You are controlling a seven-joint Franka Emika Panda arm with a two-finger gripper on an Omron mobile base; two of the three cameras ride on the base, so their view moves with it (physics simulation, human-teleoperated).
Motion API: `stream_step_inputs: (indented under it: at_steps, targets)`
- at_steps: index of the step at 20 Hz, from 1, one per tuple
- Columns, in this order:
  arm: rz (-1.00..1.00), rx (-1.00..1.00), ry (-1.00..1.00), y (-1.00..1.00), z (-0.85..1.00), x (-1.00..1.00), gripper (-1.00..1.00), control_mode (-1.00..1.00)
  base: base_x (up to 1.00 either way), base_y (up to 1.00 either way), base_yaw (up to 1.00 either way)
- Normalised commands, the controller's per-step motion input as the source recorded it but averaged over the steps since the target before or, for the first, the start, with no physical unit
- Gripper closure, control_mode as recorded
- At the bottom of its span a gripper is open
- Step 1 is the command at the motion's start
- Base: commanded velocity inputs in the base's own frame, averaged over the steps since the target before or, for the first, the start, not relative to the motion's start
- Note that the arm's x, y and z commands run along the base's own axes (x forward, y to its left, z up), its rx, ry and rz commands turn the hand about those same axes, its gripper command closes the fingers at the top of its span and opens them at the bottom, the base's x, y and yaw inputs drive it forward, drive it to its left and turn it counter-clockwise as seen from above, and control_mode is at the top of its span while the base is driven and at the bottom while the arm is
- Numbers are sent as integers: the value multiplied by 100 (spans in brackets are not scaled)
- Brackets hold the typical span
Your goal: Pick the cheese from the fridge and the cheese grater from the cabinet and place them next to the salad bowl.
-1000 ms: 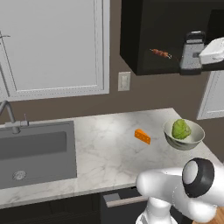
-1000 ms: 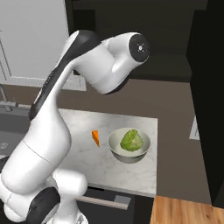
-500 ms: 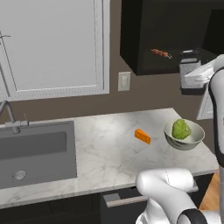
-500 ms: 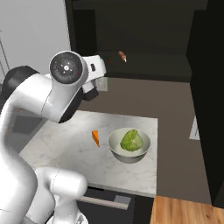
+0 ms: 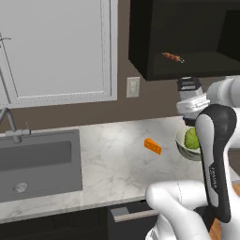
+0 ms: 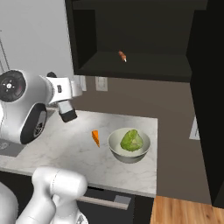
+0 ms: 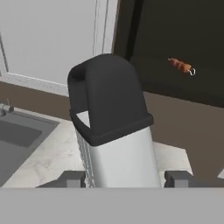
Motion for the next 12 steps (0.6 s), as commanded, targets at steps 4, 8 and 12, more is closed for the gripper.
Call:
stream_step_inputs:
  at_steps: [4,8,12]
  targets:
    - [-8,2,15,41,-45,-7,100,-100,0,0,0]
    - [0,6,19,27,-45,11,100,-100,0,0,0]
    - [10,4,5,17,-55,16,100,-100,0,0,0]
